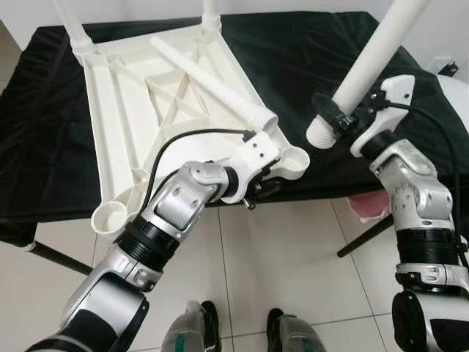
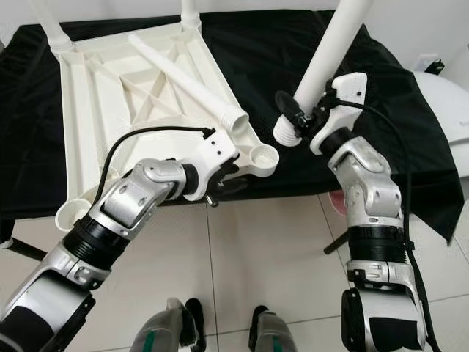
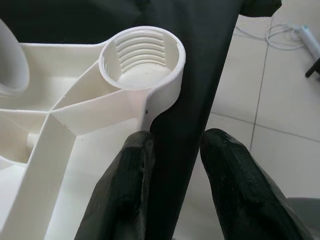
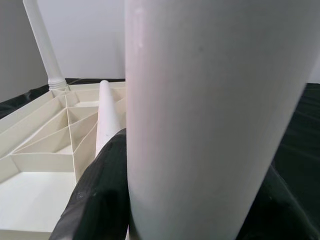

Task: Building children table

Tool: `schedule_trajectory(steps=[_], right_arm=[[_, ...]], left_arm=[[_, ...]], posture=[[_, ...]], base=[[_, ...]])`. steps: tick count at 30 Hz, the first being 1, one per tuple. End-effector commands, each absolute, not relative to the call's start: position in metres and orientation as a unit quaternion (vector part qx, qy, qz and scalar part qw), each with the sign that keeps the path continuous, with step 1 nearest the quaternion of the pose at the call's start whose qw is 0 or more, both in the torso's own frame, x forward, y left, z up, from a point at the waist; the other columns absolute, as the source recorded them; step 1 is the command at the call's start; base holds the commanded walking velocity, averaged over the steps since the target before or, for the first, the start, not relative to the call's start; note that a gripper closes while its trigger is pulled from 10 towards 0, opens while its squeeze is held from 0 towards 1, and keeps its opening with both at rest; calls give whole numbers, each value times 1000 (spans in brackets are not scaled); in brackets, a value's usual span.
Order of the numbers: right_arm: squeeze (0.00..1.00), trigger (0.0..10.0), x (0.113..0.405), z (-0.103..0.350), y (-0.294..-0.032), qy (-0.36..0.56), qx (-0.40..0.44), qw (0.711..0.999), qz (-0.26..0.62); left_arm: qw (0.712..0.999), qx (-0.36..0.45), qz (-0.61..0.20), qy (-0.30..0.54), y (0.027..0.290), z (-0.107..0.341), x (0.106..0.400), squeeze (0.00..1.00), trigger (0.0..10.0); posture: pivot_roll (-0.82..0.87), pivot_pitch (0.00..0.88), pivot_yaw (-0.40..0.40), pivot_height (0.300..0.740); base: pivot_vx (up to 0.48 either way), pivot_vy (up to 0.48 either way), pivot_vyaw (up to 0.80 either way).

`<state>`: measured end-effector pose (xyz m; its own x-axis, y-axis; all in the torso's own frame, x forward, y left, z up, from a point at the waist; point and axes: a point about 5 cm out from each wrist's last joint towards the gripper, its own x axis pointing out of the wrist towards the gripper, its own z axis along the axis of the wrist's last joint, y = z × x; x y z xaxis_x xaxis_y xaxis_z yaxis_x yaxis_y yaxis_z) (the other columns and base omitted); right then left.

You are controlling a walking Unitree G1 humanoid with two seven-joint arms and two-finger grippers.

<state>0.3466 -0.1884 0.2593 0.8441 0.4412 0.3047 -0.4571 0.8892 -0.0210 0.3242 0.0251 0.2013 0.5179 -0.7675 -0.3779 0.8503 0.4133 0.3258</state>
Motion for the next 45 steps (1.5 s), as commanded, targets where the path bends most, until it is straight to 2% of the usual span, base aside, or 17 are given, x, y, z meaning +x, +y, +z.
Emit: schedule_trajectory(steps=[1,8,15,20,32,45], right_arm=[[0,10000,344,263,-191,-160,29,959,232],[0,10000,343,264,-191,-163,30,959,230],[0,10000,343,267,-191,-165,33,959,230],[0,10000,344,268,-190,-165,33,959,229],[0,10000,343,270,-193,-167,33,959,227],[0,10000,345,270,-191,-168,33,958,229]], left_arm=[[847,261,-453,95,26,192,327,0,10000],[852,270,-438,92,27,191,333,0,10000],[853,245,-458,47,29,224,331,0,10000],[853,248,-458,41,28,226,333,0,10000],[853,263,-447,60,26,213,336,0,10000],[829,341,-433,94,33,188,339,0,10000]], posture=[[-146,194,50,740],[-145,196,52,740],[-139,197,50,740],[-139,197,50,740],[-143,195,50,740],[-145,182,53,740]], base=[[0,0,0],[0,0,0],[0,0,0],[0,0,0],[0,0,0],[0,0,0]])
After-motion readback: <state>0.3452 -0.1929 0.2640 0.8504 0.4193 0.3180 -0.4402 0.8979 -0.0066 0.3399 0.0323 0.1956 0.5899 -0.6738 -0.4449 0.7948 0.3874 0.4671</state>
